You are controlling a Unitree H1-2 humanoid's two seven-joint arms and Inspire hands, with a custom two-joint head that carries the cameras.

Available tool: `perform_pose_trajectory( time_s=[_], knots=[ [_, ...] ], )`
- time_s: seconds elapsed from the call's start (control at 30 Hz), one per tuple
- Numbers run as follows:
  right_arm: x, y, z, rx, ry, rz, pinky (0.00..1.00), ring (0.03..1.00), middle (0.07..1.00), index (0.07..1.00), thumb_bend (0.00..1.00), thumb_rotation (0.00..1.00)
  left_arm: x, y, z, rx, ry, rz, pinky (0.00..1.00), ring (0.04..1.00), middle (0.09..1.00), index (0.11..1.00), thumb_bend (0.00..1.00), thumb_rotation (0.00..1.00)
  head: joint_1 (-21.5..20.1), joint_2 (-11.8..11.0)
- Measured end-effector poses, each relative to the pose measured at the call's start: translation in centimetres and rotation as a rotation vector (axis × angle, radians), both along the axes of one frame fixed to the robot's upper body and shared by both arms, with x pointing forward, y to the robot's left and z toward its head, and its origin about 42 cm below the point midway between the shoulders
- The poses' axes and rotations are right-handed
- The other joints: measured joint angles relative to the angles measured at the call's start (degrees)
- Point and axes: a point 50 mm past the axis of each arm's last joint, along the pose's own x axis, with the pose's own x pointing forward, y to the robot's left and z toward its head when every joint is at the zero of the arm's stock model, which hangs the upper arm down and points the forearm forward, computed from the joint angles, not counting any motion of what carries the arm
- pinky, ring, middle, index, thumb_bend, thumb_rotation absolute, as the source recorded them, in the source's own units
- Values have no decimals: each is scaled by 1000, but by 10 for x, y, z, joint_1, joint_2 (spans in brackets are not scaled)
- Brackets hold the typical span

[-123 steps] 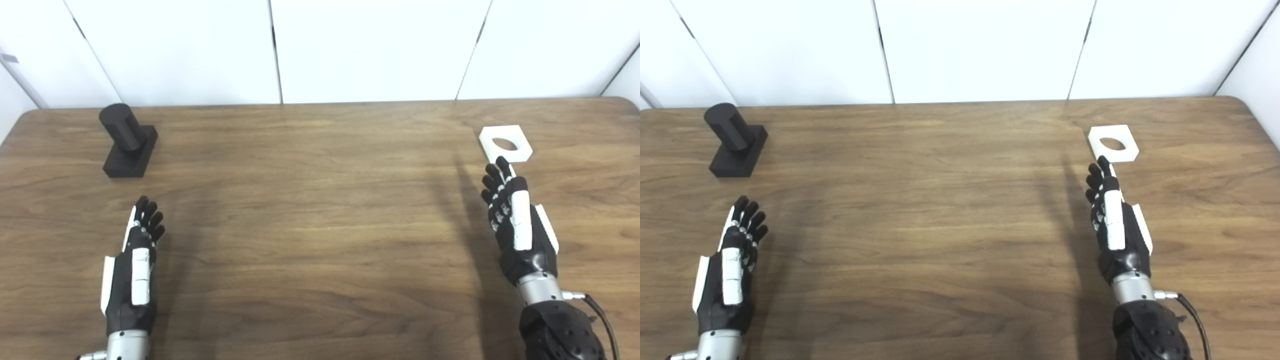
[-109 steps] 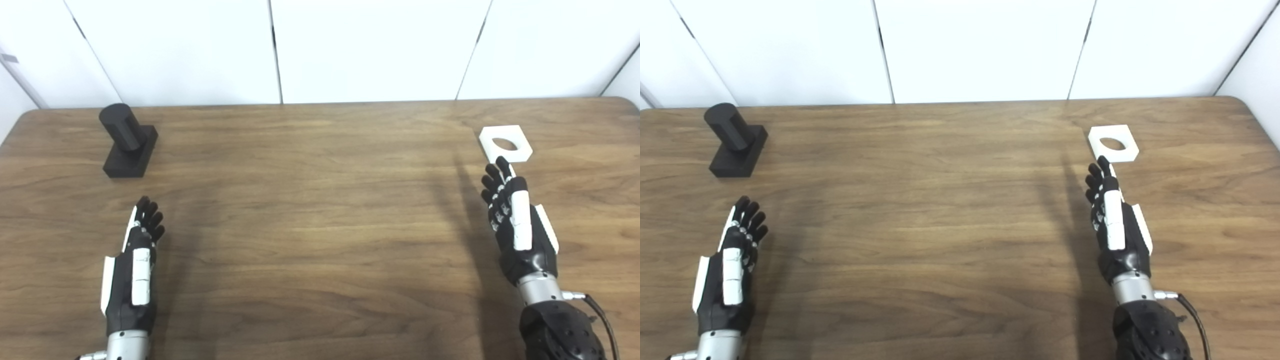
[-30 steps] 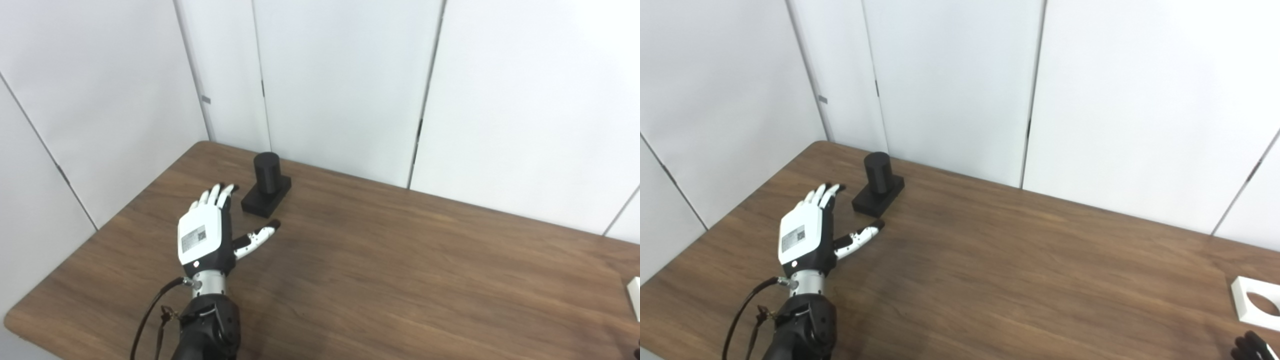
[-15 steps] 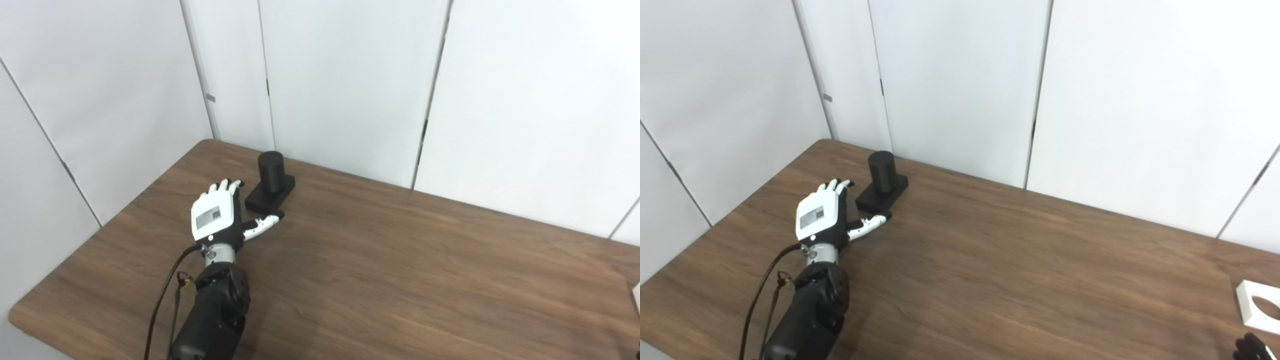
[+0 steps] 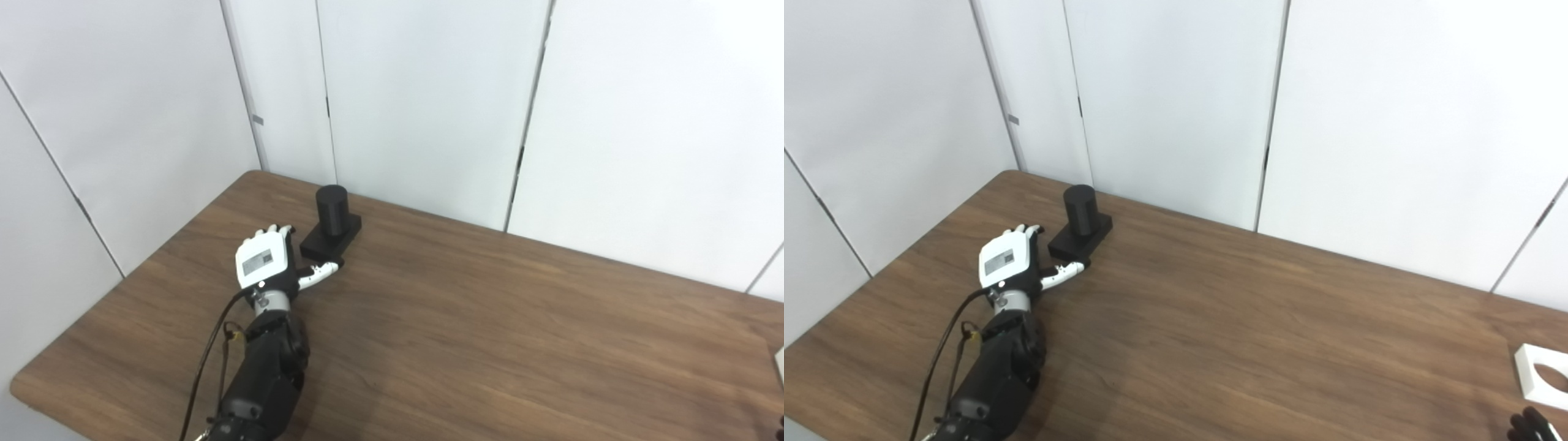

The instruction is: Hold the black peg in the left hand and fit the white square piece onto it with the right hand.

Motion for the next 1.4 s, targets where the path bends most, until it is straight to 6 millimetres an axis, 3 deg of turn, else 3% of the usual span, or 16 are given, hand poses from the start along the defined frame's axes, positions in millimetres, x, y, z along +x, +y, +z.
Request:
perform_pose_trajectory(
  time_s=[0.2,0.57,0.77,1.4],
  knots=[
    [0,1,1,-6,3,3,951,941,901,896,829,1000,6,5,-1,19,20,20,920,933,921,854,921,731,-4,2],
    [0,4,3,-37,13,0,901,927,900,901,817,1000,22,-7,8,5,2,-7,899,913,901,842,922,741,-9,4],
    [0,6,4,-37,11,11,995,990,957,956,815,1000,31,-10,8,-3,12,-9,901,914,896,844,923,744,-10,5],
    [0,5,0,56,-10,87,1000,1000,972,978,812,1000,41,-14,-9,10,62,10,902,910,881,815,903,685,-9,8]
  ],
)
